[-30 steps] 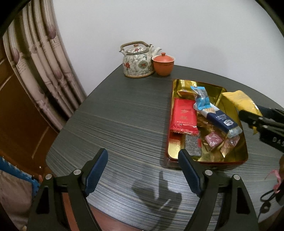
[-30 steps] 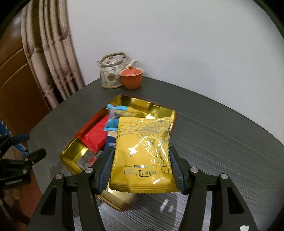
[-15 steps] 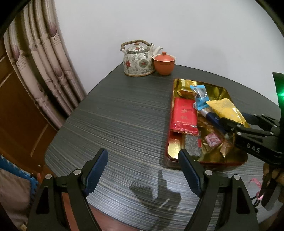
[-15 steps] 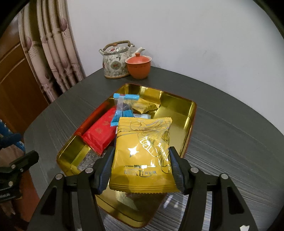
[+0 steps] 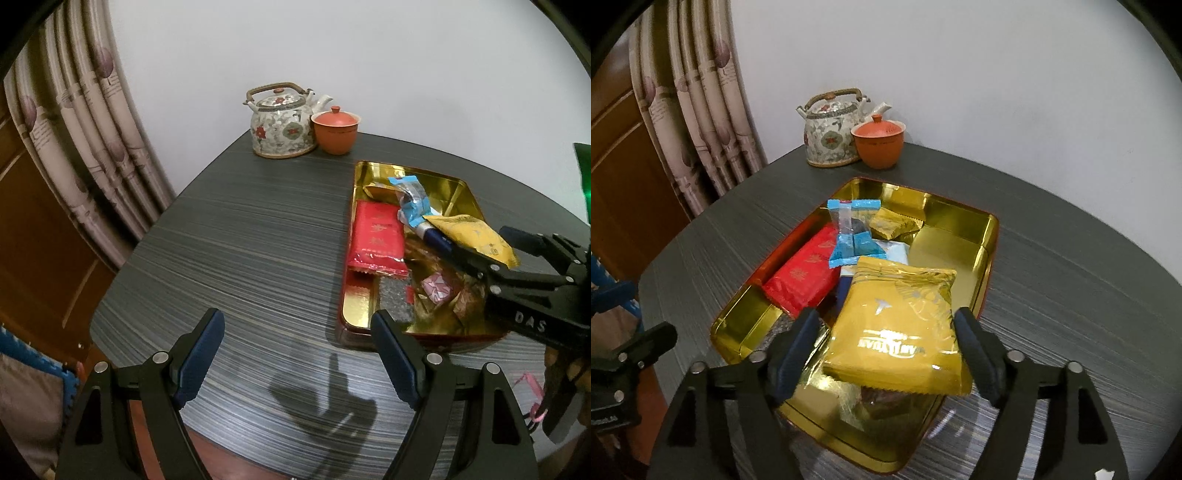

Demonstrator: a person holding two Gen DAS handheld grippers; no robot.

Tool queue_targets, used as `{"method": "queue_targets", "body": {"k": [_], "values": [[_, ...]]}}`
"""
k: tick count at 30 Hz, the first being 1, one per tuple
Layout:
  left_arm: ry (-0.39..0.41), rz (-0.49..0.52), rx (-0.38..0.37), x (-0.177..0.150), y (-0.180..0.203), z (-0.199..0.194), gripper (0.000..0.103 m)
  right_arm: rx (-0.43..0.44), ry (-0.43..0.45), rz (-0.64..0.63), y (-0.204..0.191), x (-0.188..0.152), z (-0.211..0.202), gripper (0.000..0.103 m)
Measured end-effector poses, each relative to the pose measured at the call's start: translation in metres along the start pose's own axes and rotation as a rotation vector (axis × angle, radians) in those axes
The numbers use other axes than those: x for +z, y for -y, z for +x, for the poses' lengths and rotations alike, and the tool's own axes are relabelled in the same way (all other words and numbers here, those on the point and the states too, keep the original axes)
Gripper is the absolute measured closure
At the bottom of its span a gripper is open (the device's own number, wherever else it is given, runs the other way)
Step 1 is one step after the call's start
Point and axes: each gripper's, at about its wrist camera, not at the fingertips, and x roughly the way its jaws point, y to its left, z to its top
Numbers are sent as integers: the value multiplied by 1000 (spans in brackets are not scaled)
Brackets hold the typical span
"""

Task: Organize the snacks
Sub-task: 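Open the right gripper and lift it away from the tin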

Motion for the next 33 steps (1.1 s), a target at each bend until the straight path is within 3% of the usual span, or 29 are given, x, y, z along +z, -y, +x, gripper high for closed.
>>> {"method": "queue_targets", "body": {"k": [3,15,20,33], "values": [[1,7,0,0,1,0,21,-1,17,0,-3,-2,-7,13],[-2,15,1,-2,5,0,21,-67,69,67,-3,-25,-54,2],[-2,25,-1,-3,7,-1,21,-105,43,110,-1,-41,-60,1],[-6,36,-6,-3,9,0,21,-74,-29,82,-12,-54,-49,1]]}}
